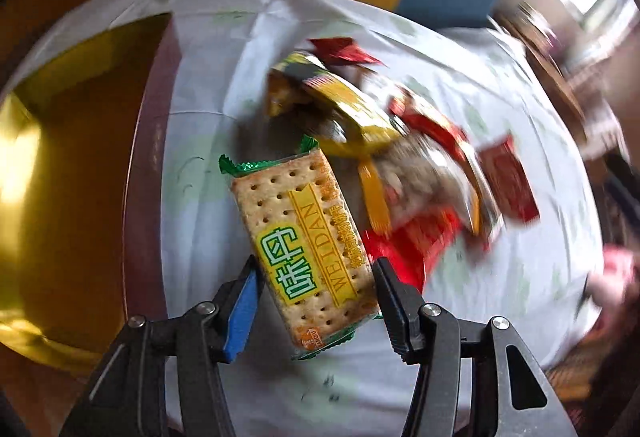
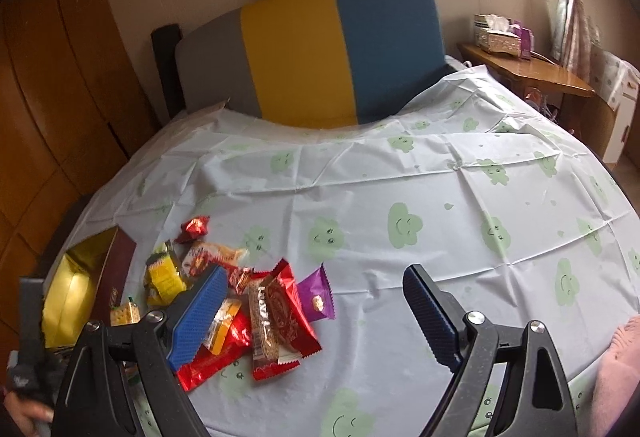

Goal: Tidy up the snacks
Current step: 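Reach the left gripper to the WEIDAN cracker pack and close on it, then lift the cracker pack into the gold tin with the left gripper while the right gripper grasps a red packet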

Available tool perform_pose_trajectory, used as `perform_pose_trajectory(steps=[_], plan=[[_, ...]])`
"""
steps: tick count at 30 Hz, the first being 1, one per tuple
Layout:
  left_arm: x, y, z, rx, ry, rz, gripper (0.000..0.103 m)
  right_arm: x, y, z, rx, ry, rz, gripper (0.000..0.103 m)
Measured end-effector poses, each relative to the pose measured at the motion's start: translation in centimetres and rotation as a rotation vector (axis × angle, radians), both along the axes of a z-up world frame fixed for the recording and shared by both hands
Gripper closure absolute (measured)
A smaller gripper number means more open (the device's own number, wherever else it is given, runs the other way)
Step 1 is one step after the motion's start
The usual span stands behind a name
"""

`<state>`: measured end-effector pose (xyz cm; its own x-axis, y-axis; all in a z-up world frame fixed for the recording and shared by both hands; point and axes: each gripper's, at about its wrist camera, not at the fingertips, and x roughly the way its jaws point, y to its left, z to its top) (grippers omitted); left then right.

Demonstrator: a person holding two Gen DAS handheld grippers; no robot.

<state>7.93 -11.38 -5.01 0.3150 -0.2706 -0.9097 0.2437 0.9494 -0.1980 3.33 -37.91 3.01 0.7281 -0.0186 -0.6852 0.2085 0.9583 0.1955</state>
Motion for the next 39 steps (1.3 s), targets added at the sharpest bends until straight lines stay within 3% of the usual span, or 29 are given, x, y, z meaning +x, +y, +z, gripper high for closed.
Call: perform_pose_trajectory(steps=[3,7,14,20,23,24,25,28,32,39], plan=[[-2.6,-0.3,0.1,0.034,-0.033,-0.077,0.047,0.5,1.2,-0.7,-0.006,0.033,0.069,0.018],[-4.7,-0.1,-1.4,0.066,-0.042,-0.119,0.047,1.2,2.8,-1.8,-0.032,0.095,0.141,0.033],[-6.1,0.4,-2.6,0.045,-0.084,-0.104,0.046,1.7,-0.3,-3.3,0.09,0.163,0.015,0.033],[-6.4,0.2,-2.7,0.036,-0.109,-0.106,0.046,3.2,1.7,-4.9,-0.04,0.23,0.058,0.033],[-6.0,-0.3,-2.8,0.059,-0.139,-0.125,0.047,4.1,2.4,-6.3,-0.06,0.282,0.101,0.04],[-6.1,-0.4,-2.8,0.062,-0.148,-0.127,0.048,4.3,2.6,-6.7,-0.061,0.294,0.113,0.05],[-6.3,-0.4,-2.7,0.065,-0.159,-0.131,0.049,4.5,2.8,-6.9,-0.074,0.3,0.12,0.077],[-6.8,-0.1,-2.4,0.057,-0.172,-0.146,0.05,4.7,3.9,-7.2,-0.142,0.301,0.143,0.095],[-7.0,1.2,-0.7,-0.001,-0.19,-0.147,0.05,4.5,4.5,-7.1,-0.144,0.298,0.167,0.096],[-5.6,5.7,6.3,-0.171,-0.291,-0.067,0.05,3.6,4.2,-5.4,-0.085,0.235,0.165,0.097]])
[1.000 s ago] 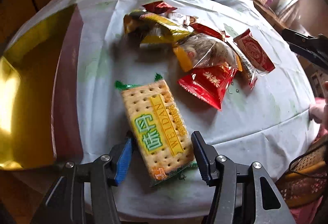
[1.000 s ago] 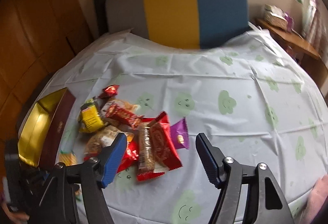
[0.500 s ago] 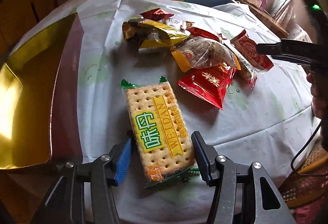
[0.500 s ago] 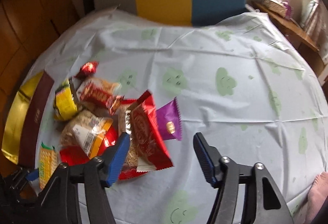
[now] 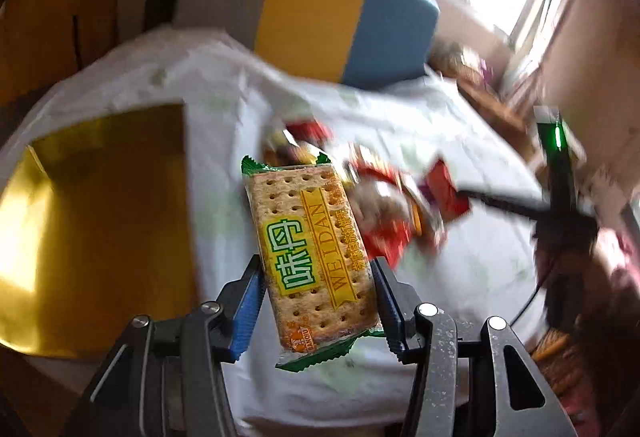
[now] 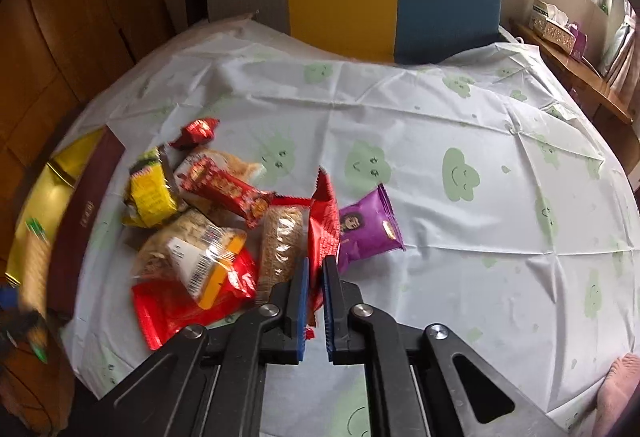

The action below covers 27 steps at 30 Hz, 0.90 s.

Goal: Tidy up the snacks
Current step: 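Lift the cracker pack into the gold tin with the left gripper while the right gripper grasps a red packet, then carry the red packet into the gold tin and open the right gripper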

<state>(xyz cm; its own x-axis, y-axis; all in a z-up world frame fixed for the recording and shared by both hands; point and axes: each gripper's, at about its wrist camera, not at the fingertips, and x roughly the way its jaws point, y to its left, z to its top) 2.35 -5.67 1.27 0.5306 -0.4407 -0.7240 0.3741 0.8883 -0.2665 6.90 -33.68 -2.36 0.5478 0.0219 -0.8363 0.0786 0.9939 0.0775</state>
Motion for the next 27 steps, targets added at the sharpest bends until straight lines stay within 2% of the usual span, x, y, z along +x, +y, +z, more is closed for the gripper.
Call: perform_pose_trajectory(steps=[2,5,9,13,14,16,17,18,19,20,23,27], plan=[[1.8,2.0,1.2,0.01,-0.018,0.062,0.05,-0.4,0.0,0.5,0.009,-0.023,0.004,0.1],[4.6,4.3,1.0,0.091,-0.017,0.159,0.05,-0.5,0.0,0.9,0.017,-0.041,0.009,0.1],[9.2,6.3,-0.7,0.158,0.038,0.233,0.05,0.0,0.2,0.3,-0.011,-0.002,0.007,0.1],[12.1,6.6,-3.0,0.215,0.087,0.251,0.05,0.2,-1.2,0.0,0.053,0.006,-0.029,0.1],[13.0,6.5,-3.6,0.228,0.095,0.248,0.05,0.2,-1.8,-0.1,0.077,0.013,-0.047,0.098],[14.0,6.3,-4.3,0.243,0.107,0.26,0.049,0.3,-2.7,-0.3,0.096,0.019,-0.077,0.082],[14.5,6.1,-4.6,0.246,0.113,0.258,0.047,0.5,-3.1,-0.5,0.108,0.028,-0.094,0.079],[14.8,6.1,-4.8,0.245,0.119,0.26,0.044,0.5,-3.5,-0.6,0.122,0.033,-0.113,0.075],[15.0,6.2,-4.9,0.243,0.122,0.272,0.035,0.6,-3.6,-0.7,0.131,0.035,-0.12,0.074],[15.0,6.4,-4.8,0.235,0.116,0.283,0.03,0.6,-3.8,-0.7,0.147,0.035,-0.127,0.073],[14.4,6.2,-4.3,0.217,0.092,0.293,0.03,1.0,-3.7,-0.9,0.169,0.041,-0.116,0.071],[12.0,6.0,-3.2,0.207,0.044,0.3,0.03,1.8,-2.6,-2.0,0.131,0.097,-0.076,0.07]])
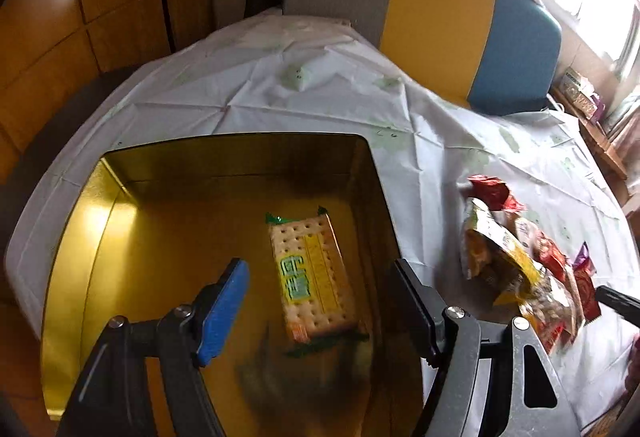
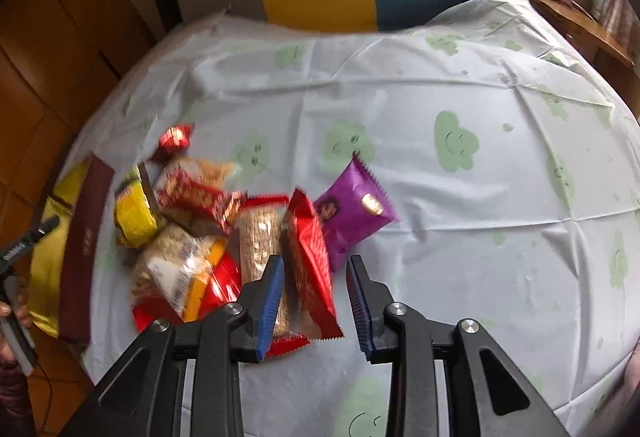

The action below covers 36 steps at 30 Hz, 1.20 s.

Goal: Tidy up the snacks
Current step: 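Carry the red packet into the gold tin and open the right gripper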

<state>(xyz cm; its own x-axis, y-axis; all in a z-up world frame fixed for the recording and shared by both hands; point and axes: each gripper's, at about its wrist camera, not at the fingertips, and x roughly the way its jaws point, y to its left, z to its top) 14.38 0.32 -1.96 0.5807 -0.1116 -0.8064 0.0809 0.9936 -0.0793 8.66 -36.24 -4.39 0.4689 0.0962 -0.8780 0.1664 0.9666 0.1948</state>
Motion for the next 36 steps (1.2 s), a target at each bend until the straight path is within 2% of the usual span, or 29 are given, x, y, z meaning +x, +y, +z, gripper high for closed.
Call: perform_pose_trajectory(steps=[3,5,10,16,19,22,30,36], plan=[[-2.0,0.0,0.9,-0.02,-0.037,-0.002,0.03,0.5,1.1,-1.2,-0.038,0.039,0.032,0.071],[-3.6,-0.1,1.3,-0.039,-0.048,-0.01,0.03,0.6,1.6,-1.5,-0.077,0.032,0.031,0.087],[-7.2,-0.2,1.8,-0.048,-0.074,-0.036,0.03,0.2,2.9,-0.8,-0.136,-0.005,0.059,0.088],[-10.1,0.8,1.0,-0.025,-0.052,-0.021,0.03,-1.4,1.2,2.0,-0.131,-0.121,-0.032,0.088],[-11.0,1.6,0.5,-0.011,-0.043,0.012,0.03,-2.1,1.1,3.3,-0.066,-0.172,-0.03,0.088],[-11.5,2.5,0.2,-0.008,-0.041,0.043,0.03,-2.3,3.0,4.0,-0.028,-0.185,0.023,0.088],[-12.5,3.7,0.2,-0.001,-0.05,0.074,0.03,-1.8,12.2,4.0,0.148,-0.173,0.211,0.088],[-12.9,4.7,0.2,-0.006,-0.055,0.089,0.03,-1.4,19.0,4.4,0.239,-0.164,0.346,0.088]])
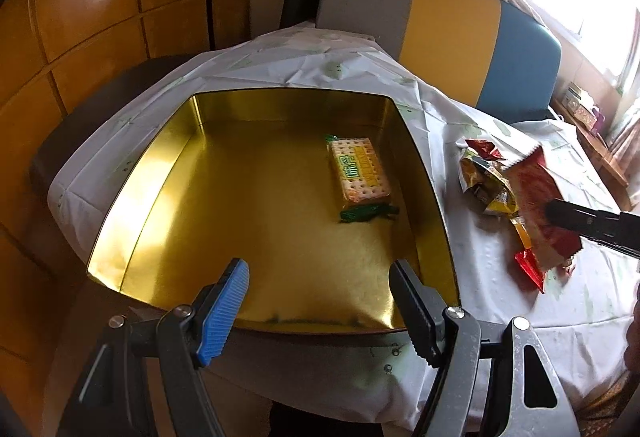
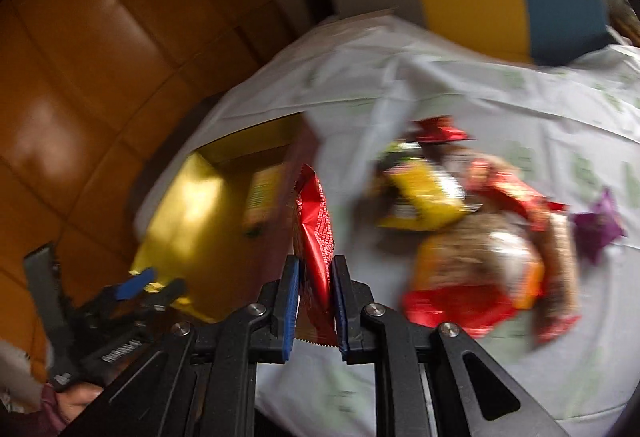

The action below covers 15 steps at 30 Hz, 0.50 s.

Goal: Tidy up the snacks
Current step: 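Carry the red packet into the gold tin and open the right gripper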

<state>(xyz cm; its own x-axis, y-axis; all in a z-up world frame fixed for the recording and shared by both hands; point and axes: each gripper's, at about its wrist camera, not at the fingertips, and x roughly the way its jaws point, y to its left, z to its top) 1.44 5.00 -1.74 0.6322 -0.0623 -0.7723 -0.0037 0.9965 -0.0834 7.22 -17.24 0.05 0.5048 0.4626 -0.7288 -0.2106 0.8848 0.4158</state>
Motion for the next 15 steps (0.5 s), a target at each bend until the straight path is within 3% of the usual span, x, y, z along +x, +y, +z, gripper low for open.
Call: perform_pose_trajectory(steps=[7,15], plan=[[-0.4,1.2,-0.3,-0.008,0.003,0.029,0.03,1.0,6.4,-0.4,0.03,0.033,0.096,0.087],[-0.7,2.4,-0.5,-0.016,0.004,0.06,0.03,2.1,10.2,-1.6,0.007,0.056,0.124,0.085]])
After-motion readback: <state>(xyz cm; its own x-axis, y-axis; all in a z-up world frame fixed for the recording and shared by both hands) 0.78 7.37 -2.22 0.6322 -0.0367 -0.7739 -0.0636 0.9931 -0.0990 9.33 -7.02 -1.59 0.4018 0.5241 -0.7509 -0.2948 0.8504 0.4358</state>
